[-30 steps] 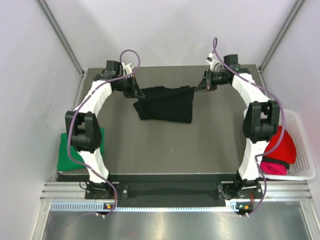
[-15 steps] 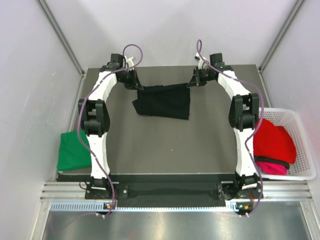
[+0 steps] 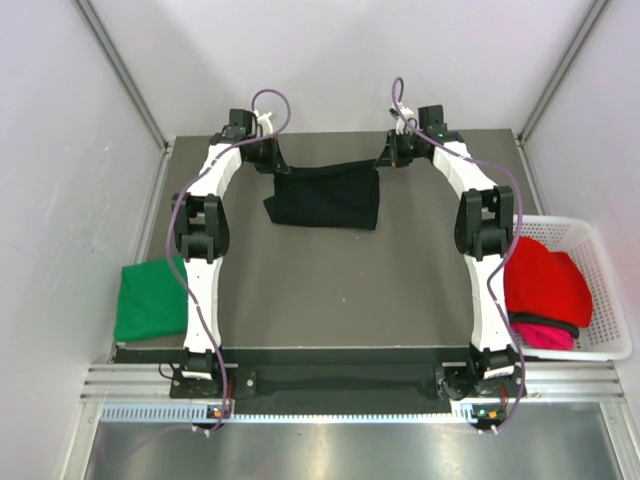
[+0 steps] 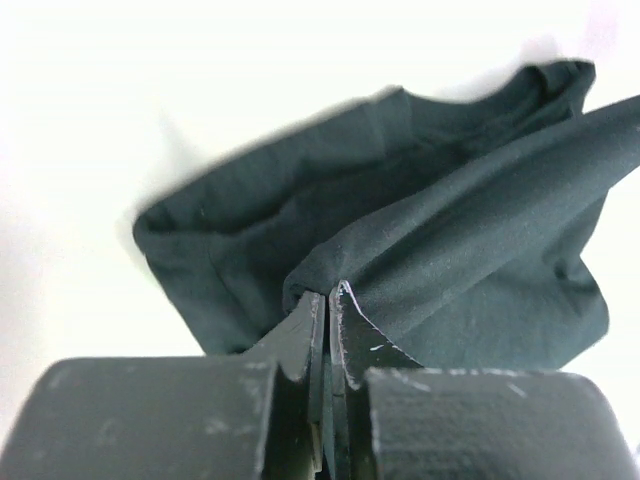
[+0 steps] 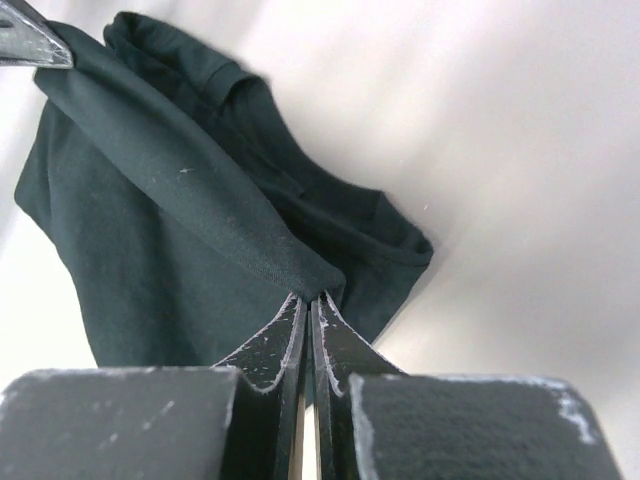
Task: Fold and stack the t-shirts
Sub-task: Fold the tshirt
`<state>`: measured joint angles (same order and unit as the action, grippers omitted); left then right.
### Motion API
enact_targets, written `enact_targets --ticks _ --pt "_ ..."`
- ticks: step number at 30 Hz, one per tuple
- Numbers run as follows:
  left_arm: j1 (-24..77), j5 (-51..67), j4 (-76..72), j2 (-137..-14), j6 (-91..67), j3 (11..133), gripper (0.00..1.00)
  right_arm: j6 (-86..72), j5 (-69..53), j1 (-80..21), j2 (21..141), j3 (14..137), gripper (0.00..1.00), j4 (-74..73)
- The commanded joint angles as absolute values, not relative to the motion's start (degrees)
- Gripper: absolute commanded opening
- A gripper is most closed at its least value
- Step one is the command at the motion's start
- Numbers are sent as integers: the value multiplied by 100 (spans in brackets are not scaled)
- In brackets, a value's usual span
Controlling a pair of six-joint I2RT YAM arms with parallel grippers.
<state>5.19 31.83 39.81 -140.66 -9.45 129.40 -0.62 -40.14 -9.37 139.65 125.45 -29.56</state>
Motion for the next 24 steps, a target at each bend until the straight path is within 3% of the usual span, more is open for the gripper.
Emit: enact_targets --ticks 1,4,5,6,7,8,12,15,18,24 --pt "413 2962 3200 -14290 -826 13411 0 -193 -3823 -932 14141 12876 0 -2584" --pt "439 2822 2804 -14440 -914 13552 3 -115 -3779 -940 14317 12998 0 -2531" --pt "439 2769 2734 -14467 -923 13596 12 -45 -3736 -984 14361 13121 3 -2557" --pt "466 2664 2646 -14493 -940 13710 28 -53 -3640 -1010 14440 13200 11 -2584" --pt "483 2280 2637 -14519 -1080 13781 57 -44 -3439 -1011 14467 13271 19 -2619" --pt "483 2102 2654 -14520 -1133 13851 69 -44 -3341 -1037 14467 13411 29 -2663" --pt "466 1653 2944 -14055 -1240 13774 75 290 -3269 -1090 14100 13570 36 -2935" --pt "352 1678 2472 -13248 -1230 12506 80 255 -3462 -1090 13730 13360 42 -2936" --pt "54 2387 1758 -12613 -1634 11586 86 62 -4093 -1116 13466 12965 42 -2787" --pt "-246 3435 2241 -12858 -1714 11576 86 -184 -4816 -1283 13508 12296 43 -2593"
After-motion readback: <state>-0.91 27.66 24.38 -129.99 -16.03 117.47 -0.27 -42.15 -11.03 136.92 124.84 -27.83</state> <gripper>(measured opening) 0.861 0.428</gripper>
